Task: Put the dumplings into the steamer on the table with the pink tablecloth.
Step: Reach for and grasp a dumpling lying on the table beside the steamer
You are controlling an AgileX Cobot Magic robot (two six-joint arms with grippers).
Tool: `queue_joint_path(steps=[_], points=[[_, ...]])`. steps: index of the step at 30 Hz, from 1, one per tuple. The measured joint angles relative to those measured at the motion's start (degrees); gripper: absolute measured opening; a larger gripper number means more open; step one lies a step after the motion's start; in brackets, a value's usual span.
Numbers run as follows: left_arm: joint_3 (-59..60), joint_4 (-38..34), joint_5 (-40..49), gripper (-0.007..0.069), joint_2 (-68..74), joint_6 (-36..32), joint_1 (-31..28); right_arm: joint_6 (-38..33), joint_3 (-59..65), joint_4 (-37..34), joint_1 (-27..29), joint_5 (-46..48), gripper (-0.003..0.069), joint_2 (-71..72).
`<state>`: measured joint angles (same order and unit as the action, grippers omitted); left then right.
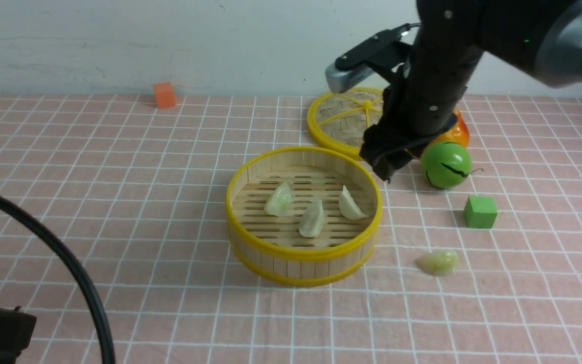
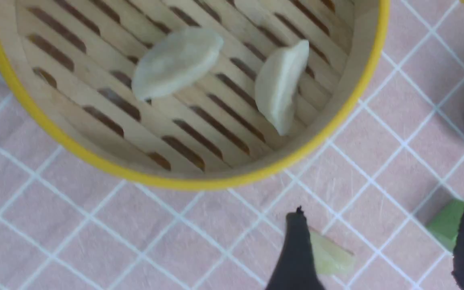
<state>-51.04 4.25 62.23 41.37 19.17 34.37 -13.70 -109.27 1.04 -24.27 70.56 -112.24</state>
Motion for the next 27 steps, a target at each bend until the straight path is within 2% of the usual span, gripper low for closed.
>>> queue_joint_path(steps=[3, 6, 10, 16, 18, 21, 24, 26, 27], points=[[0.0, 0.0, 0.0, -0.0013, 0.0, 0.0, 0.0, -5.2, 4.1, -2.3, 2.9, 0.1, 0.0494, 1.4], [0.0, -0.1, 0.0, -0.0013, 0.0, 0.0, 0.0, -15.7, 10.4, -5.7, 7.6, 0.2, 0.0494, 1.5], [0.0, -0.1, 0.0, -0.0010, 0.0, 0.0, 0.0, -21.6, 15.0, -7.5, 10.5, -0.8, 0.0494, -0.3], [0.0, -0.2, -0.1, -0.0005, 0.0, 0.0, 0.0, -28.7, 16.4, -8.2, 11.2, -5.8, 0.0494, -5.2], [0.0, -0.4, -0.4, -0.0002, 0.0, 0.0, 0.0, -33.6, 16.4, -8.9, 11.1, -6.8, 0.0494, -7.9], [0.0, -0.6, -0.5, -0.0001, 0.0, 0.0, 0.0, -36.0, 16.4, -9.3, 11.1, -7.7, 0.0484, -10.2], [0.0, -0.6, -0.6, 0.0000, 0.0, 0.0, 0.0, -34.8, 16.4, -9.3, 11.1, -9.3, 0.0421, -10.4], [0.0, -0.6, -0.7, 0.0000, 0.0, 0.0, 0.0, -33.1, 16.4, -9.3, 11.1, -10.3, 0.0313, -10.4], [0.0, -0.6, -0.7, 0.0000, 0.0, 0.0, 0.0, -32.8, 16.4, -9.3, 11.1, -10.4, 0.0287, -10.4]])
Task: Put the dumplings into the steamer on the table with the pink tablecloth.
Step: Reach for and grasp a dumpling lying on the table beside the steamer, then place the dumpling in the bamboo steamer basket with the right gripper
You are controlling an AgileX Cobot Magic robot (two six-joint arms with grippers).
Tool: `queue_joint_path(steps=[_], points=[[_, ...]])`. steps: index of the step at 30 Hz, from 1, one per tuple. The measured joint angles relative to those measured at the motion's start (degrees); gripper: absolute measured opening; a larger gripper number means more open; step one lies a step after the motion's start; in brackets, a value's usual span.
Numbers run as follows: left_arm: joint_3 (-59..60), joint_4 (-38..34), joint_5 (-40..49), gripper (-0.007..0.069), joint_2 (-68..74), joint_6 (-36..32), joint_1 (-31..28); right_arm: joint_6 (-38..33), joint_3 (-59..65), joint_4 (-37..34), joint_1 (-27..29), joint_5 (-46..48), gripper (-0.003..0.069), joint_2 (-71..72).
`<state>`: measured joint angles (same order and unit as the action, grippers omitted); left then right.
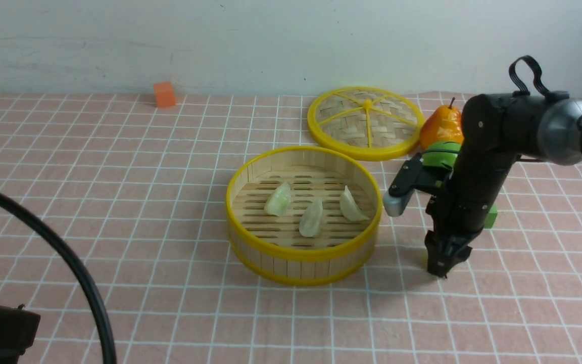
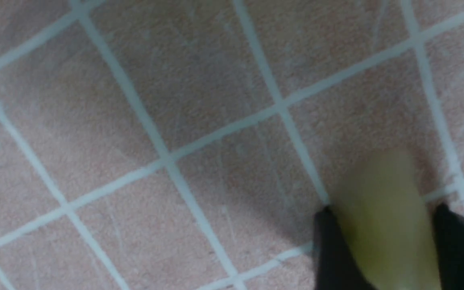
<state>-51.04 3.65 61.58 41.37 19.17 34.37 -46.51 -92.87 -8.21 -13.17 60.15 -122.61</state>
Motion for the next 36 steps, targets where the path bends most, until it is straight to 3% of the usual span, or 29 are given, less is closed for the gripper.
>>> queue_joint_path(steps=[1, 9, 14, 19, 25, 31, 36], points=[[0.0, 0.0, 0.0, 0.0001, 0.0, 0.0, 0.0, 0.7, 0.0, 0.0, 0.0, -0.2, 0.0234, 0.0], [0.0, 0.2, -0.8, 0.0004, 0.0, 0.0, 0.0, 7.0, -5.2, 0.0, -3.1, 4.6, 0.0245, 4.6], [0.0, 0.6, -3.5, 0.0004, 0.0, 0.0, 0.0, 19.4, -14.5, -1.2, -11.1, 4.0, 0.0245, 6.7], [0.0, 0.6, -4.5, 0.0011, 0.0, 0.0, 0.0, 26.9, -16.9, -1.7, -17.2, -4.1, 0.0245, 3.6], [0.0, 0.6, -4.1, 0.0015, 0.0, -0.4, 0.0, 28.1, -17.0, -1.8, -21.2, -12.5, 0.0245, -2.5], [1.7, 0.7, -5.0, 0.0017, -0.7, -2.0, 0.0, 28.2, -17.0, -2.2, -22.1, -14.6, 0.0245, -6.5], [10.7, 1.0, -13.3, 0.0017, -7.1, -3.3, 0.0, 28.2, -17.0, -2.2, -22.2, -13.9, 0.0363, -6.7]])
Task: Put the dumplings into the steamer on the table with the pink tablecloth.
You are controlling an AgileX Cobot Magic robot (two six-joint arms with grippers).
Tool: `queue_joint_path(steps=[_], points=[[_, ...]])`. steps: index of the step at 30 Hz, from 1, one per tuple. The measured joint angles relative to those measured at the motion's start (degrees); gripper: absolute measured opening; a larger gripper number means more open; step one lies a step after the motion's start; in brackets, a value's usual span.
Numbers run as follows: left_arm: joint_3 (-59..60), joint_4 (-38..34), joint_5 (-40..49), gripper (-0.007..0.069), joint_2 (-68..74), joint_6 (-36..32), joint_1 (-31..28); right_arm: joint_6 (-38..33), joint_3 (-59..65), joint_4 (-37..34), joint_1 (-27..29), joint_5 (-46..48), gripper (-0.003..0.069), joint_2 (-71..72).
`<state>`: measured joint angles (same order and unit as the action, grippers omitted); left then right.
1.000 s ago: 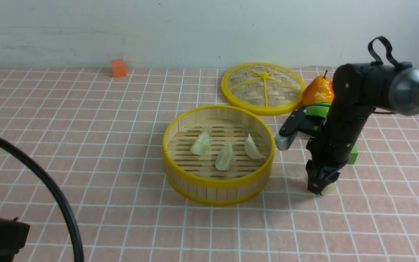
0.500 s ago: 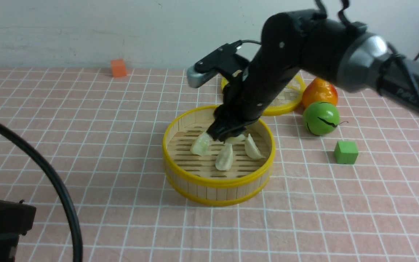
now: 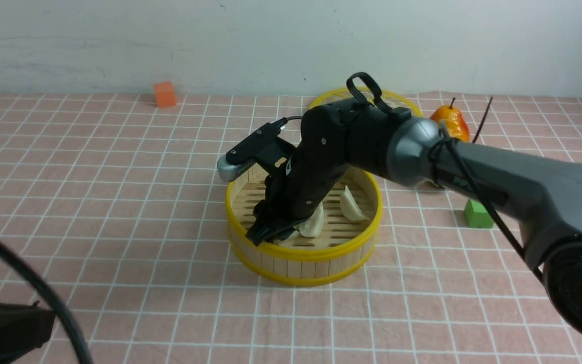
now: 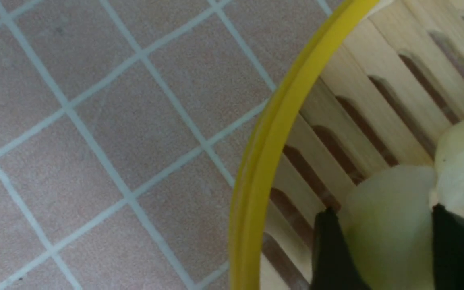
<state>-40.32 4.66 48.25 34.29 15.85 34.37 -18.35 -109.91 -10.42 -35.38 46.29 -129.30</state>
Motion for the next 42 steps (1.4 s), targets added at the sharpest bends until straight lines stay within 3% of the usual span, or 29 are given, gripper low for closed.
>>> queue_joint_path(steps=[3, 8, 13, 15, 16, 18, 20, 22, 36, 42], points=[[5.6, 0.0, -5.7, 0.0020, -5.5, -0.1, 0.0, 0.0, 0.0, 0.8, 0.0, 3.2, 0.0437, 2.0], [11.7, 0.0, -15.1, 0.0021, -13.0, 0.1, 0.0, 0.0, 0.0, 5.1, 0.0, 8.7, 0.0437, 9.5], [13.8, 0.1, -19.8, 0.0026, -15.4, 0.1, 0.0, 1.3, 0.0, 7.7, 0.0, 15.2, 0.0325, 19.4], [14.0, 0.1, -20.3, 0.0029, -15.4, 0.1, 0.0, 3.0, -0.1, 7.0, 0.0, 20.1, 0.0209, 25.9], [14.0, 0.1, -20.3, 0.0029, -15.4, 0.1, 0.0, 3.0, -0.1, 6.7, 0.0, 20.9, 0.0201, 26.3], [14.0, 0.1, -20.4, 0.0032, -15.4, 0.1, 0.0, 3.1, 1.0, 4.9, 0.0, 24.1, 0.0087, 32.1], [14.0, 0.1, -20.4, 0.0033, -15.4, 0.1, 0.0, 3.1, 3.4, 4.0, 0.0, 24.5, 0.0024, 36.4], [14.0, 0.1, -20.4, 0.0033, -15.4, 0.1, 0.0, 3.1, 8.5, 3.3, 0.0, 23.8, -0.0017, 41.5], [14.1, 0.1, -20.5, 0.0036, -15.4, 0.3, 0.0, 3.1, 46.8, -4.1, 0.0, -0.1, -0.0017, 80.0], [14.1, 0.1, -20.5, 0.0038, -15.4, 0.3, 0.0, 3.1, 54.8, -4.5, 0.0, -1.5, -0.0013, 91.5]])
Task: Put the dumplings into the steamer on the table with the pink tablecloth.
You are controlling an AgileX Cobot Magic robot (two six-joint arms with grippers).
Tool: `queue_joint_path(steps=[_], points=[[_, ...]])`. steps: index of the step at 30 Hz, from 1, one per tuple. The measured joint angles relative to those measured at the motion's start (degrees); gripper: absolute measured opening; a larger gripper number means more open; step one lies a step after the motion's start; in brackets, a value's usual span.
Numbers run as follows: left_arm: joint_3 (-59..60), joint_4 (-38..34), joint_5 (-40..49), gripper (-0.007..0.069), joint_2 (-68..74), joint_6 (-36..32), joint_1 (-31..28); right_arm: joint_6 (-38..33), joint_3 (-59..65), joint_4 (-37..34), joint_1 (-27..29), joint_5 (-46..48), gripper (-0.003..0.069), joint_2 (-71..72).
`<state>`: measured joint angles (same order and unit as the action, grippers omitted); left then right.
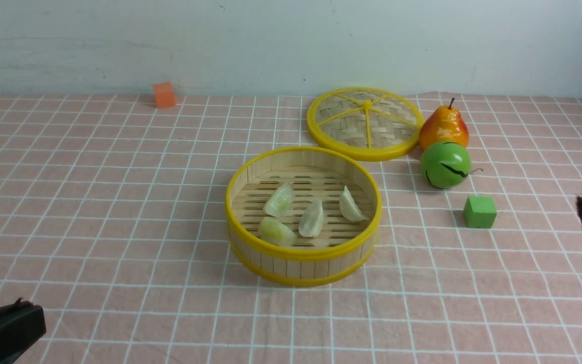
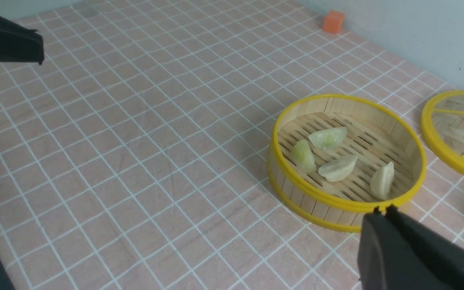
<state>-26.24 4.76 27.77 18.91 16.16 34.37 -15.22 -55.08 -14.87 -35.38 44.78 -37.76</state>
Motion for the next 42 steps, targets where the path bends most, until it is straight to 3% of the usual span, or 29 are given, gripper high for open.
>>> queue_joint_path(steps=[15, 23, 25, 28, 34, 37, 42], points=[[0.0, 0.0, 0.0, 0.0052, 0.0, 0.0, 0.0, 0.0, 3.2, 0.0, 0.0, 5.7, -0.0004, 7.4], [0.0, 0.1, 0.0, 0.0057, 0.0, 0.0, 0.0, 1.4, 20.5, 0.4, 3.1, -18.5, -0.0022, 12.8], [0.0, 0.1, 0.0, 0.0057, 0.0, 0.0, 0.0, 4.1, 30.5, 0.4, 7.9, -27.8, -0.0022, 18.0], [0.0, 0.1, 0.0, 0.0057, 0.0, 0.0, 0.0, 7.1, 39.5, 1.3, 15.3, -32.9, -0.0022, 24.1], [0.0, 0.1, 0.0, 0.0061, 0.0, 0.0, 0.0, 13.5, 49.4, 6.5, 31.0, -31.8, -0.0022, 34.9], [0.0, 0.1, 0.0, 0.0067, 0.0, 0.0, 0.0, 16.9, 52.0, 10.1, 36.5, -27.7, -0.0022, 38.1], [0.0, 0.1, 0.0, 0.0072, 0.0, 0.0, 0.0, 19.5, 56.0, 13.6, 38.0, -25.8, -0.0022, 38.3]])
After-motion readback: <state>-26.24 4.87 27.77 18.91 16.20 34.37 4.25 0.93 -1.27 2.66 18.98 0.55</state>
